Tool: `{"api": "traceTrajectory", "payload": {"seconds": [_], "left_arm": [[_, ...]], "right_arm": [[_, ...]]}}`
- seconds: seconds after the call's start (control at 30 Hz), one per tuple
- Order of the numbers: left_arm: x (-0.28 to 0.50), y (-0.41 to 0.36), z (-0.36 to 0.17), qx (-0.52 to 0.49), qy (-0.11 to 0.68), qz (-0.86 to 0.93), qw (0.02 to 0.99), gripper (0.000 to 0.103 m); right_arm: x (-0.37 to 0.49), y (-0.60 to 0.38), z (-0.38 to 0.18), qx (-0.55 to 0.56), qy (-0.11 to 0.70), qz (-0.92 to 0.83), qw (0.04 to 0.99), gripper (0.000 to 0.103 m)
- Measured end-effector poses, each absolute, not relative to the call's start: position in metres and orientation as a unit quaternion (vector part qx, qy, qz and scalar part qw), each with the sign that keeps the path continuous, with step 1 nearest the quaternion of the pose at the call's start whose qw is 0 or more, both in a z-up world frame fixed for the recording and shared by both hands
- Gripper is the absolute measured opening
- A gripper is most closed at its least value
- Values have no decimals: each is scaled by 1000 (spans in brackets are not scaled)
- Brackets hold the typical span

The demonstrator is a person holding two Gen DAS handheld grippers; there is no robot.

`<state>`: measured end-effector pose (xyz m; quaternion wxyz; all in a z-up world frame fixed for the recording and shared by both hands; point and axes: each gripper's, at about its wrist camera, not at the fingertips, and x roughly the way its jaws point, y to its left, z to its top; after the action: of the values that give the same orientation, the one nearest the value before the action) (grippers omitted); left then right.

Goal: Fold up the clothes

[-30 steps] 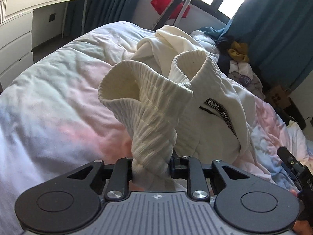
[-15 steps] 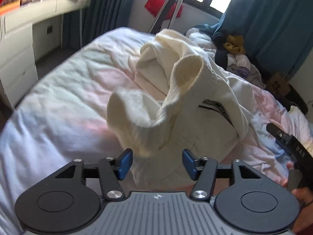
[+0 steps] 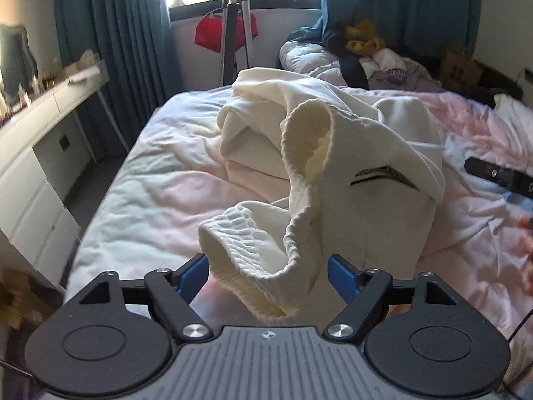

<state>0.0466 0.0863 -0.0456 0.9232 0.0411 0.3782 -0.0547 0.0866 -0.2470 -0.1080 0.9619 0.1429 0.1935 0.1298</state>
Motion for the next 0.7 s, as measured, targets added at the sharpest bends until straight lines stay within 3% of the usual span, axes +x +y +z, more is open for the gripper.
{"api": "traceTrajectory", "payload": {"seconds": [0.1,0.17,0.23,0.43,0.6,0.7], "left_arm": [[48,99,-49,-2,373,-52,926,81],[50,106,-52,-23,371,-47,927,81],[49,111,-52,-33,367,-40,929,81],[46,131,-44,-98,323,-41,940,83],[46,148,-44,-136,314,-27,939,83],[48,161,-48,-174,316,-27,932,83]], "right_arm": [[93,-247,-114,142,202,134,960,102],[97,-247,-117,150,211,140,956,86],[97,-243,-117,150,209,154,954,79],[82,-219,-89,134,160,228,951,79],[93,-189,-65,141,189,273,933,79],[99,-146,-51,74,197,280,937,79]]}}
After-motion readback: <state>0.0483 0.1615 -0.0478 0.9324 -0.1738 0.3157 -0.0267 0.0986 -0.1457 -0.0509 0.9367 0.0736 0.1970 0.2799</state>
